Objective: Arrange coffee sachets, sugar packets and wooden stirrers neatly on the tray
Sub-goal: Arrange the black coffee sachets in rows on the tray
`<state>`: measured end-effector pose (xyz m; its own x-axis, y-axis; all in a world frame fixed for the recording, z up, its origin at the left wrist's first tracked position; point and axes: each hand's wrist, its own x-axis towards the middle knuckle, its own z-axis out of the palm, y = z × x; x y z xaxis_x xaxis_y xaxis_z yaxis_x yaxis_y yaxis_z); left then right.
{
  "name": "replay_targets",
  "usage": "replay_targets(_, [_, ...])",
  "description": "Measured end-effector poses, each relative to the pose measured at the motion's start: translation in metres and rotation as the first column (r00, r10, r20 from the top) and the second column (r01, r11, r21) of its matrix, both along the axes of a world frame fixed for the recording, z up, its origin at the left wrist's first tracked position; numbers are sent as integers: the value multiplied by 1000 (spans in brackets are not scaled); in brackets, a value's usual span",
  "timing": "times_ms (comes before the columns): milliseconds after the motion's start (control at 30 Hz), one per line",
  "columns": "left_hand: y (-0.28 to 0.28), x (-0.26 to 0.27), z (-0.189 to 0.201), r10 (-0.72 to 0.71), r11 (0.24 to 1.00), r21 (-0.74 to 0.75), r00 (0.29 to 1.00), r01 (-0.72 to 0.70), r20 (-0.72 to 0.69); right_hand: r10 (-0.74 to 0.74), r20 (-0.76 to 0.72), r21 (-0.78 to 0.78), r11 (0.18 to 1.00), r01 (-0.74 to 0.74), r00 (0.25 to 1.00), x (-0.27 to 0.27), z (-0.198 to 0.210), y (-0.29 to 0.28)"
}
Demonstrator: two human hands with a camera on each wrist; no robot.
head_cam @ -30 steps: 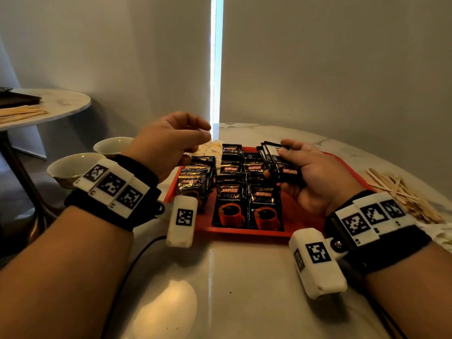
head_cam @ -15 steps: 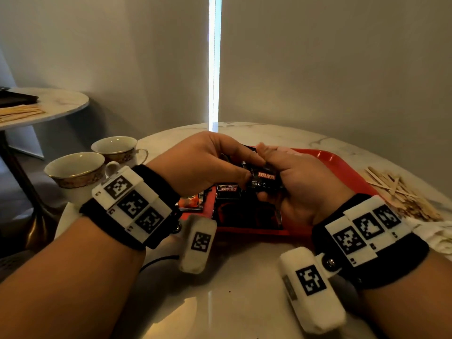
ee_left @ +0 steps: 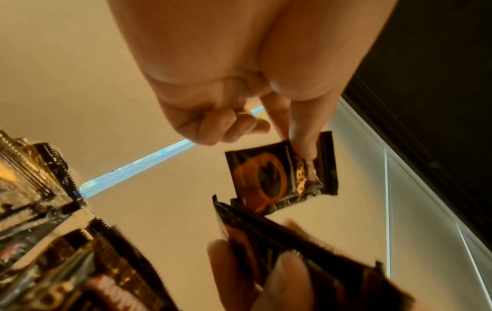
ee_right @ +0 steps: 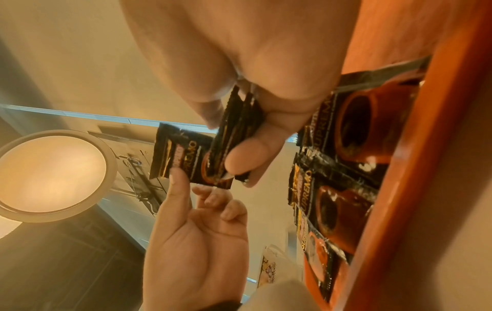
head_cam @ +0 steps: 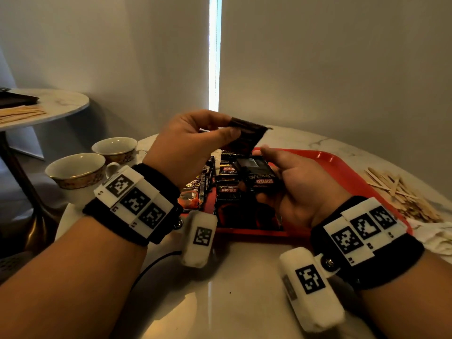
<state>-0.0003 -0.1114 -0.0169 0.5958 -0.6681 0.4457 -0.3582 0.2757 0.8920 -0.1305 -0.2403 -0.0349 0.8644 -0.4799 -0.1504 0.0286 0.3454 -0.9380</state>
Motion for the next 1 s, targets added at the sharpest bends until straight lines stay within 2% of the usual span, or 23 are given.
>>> replay_targets(67, [0,5,-1,-3,995,-101,992,-10,-127,-22,17,-40,999,23,1000,0,0,-1])
replay_targets(133, [1,12,-2,47,991,-113,977,-72,-208,-62,65,-61,996,66,996,0,0,-4])
replay_targets(200, [1,19,-5,71,994,-65,961,-92,-266,-77,158,-49,995,86,984,-2,3,-7])
replay_targets(267, [1,22,-7,37,999,-14,954,-43,-298,-38,249,-47,998,51,968,-5,8,-8])
replay_targets(400, [-1,21,-9,-4,988,152,972,41,-235,39,343,-47,999,-24,938,-9,14,-7])
replay_targets(567, [-2,9,-8,-106,944,286,972,165,-209,24,314,-111,994,11,949,-8,12,-7])
replay_targets(700, [-4,3,-9,-140,941,262,952,213,-271,-2,266,-124,992,37,964,-5,9,-8])
replay_targets(867, [-4,5,-10,-109,929,322,966,183,-235,6,208,-144,989,25,978,-3,7,-11])
replay_targets(1000, [0,7,-7,-80,938,312,970,152,-231,18,205,-152,988,14,979,-2,7,-12])
